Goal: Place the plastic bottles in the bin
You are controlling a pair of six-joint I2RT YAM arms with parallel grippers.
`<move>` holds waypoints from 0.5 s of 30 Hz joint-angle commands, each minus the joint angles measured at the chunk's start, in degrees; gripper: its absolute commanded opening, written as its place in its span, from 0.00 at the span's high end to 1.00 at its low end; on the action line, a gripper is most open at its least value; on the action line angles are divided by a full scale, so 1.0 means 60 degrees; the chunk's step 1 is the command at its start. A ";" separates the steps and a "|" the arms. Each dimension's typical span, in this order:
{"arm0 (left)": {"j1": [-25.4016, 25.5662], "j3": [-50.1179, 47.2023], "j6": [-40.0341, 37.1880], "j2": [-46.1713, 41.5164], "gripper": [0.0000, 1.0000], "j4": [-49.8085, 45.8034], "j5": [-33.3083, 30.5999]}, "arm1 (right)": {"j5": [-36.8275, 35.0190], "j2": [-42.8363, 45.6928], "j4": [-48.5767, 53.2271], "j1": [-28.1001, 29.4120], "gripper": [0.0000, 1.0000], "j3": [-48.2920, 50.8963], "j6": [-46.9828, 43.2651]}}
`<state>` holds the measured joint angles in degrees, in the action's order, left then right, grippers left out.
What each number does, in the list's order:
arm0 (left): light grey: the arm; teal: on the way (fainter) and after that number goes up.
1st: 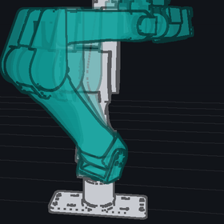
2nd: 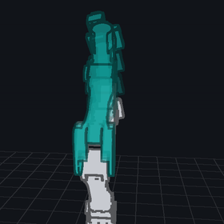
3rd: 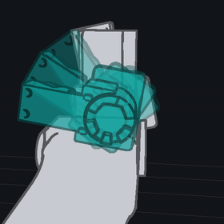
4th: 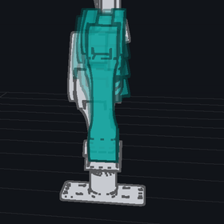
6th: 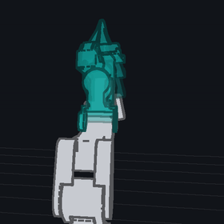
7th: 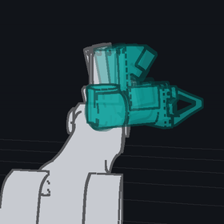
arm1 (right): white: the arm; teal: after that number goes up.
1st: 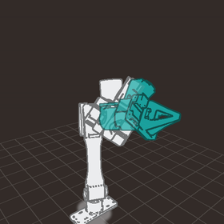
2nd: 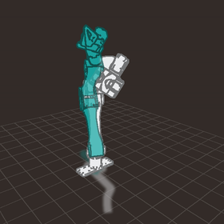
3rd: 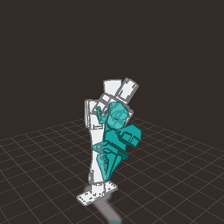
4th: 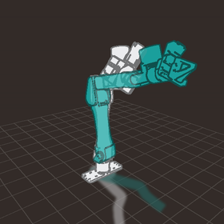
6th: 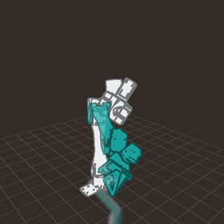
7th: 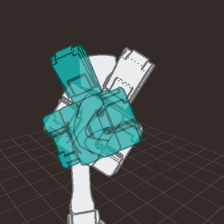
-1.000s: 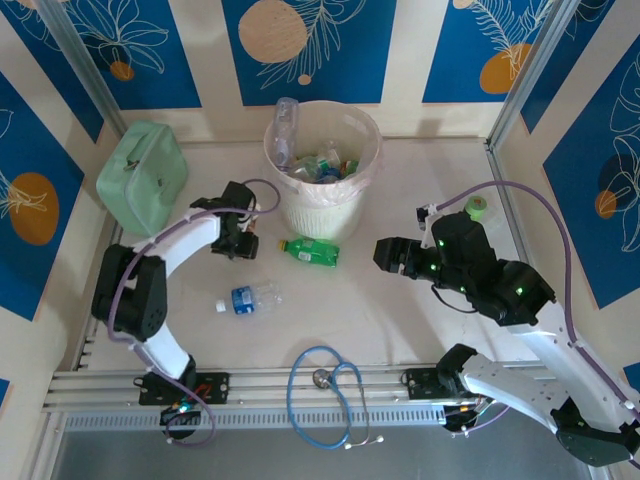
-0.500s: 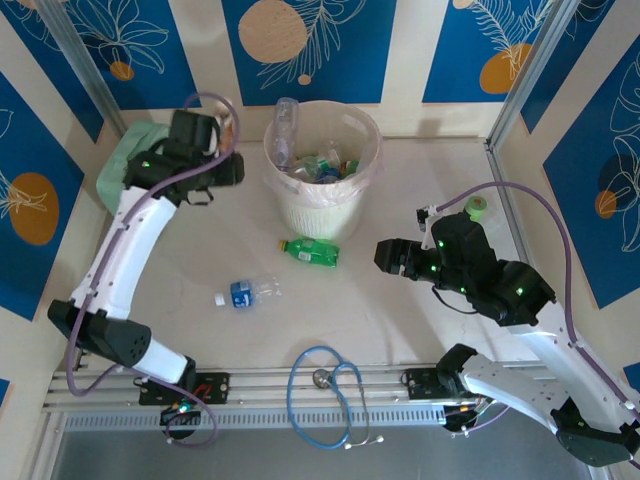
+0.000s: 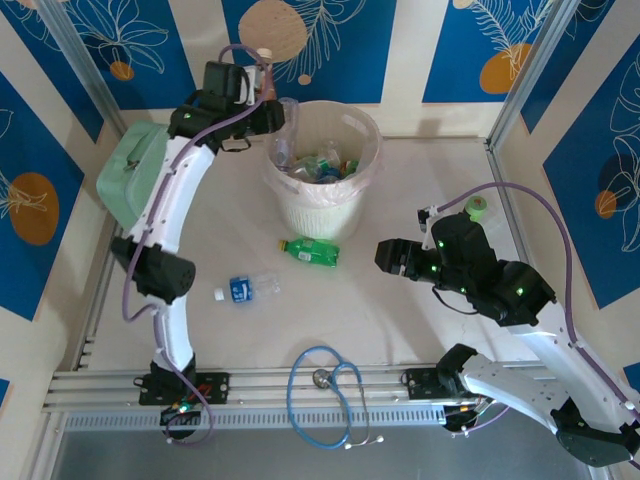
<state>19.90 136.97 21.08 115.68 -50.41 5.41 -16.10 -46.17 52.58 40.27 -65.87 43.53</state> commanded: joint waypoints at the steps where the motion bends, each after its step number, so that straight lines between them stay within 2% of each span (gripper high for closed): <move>1: -0.0038 0.0924 0.0373 0.0261 0.49 0.0072 0.1192 | -0.0063 0.0210 0.0245 0.0041 0.27 -0.0097 0.0111; 11: 0.0029 0.1006 0.1055 0.0723 0.49 0.0605 0.2341 | 0.0039 0.0006 0.0114 0.0056 0.27 -0.0075 0.0172; 15: 0.0207 0.1020 0.1069 0.0590 0.49 0.0616 0.2442 | 0.0019 0.0005 0.0114 0.0056 0.27 -0.0126 0.0170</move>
<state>20.38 141.38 26.41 119.37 -48.38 17.04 -16.10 -46.37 53.25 40.36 -65.87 43.94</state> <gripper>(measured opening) 0.579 0.732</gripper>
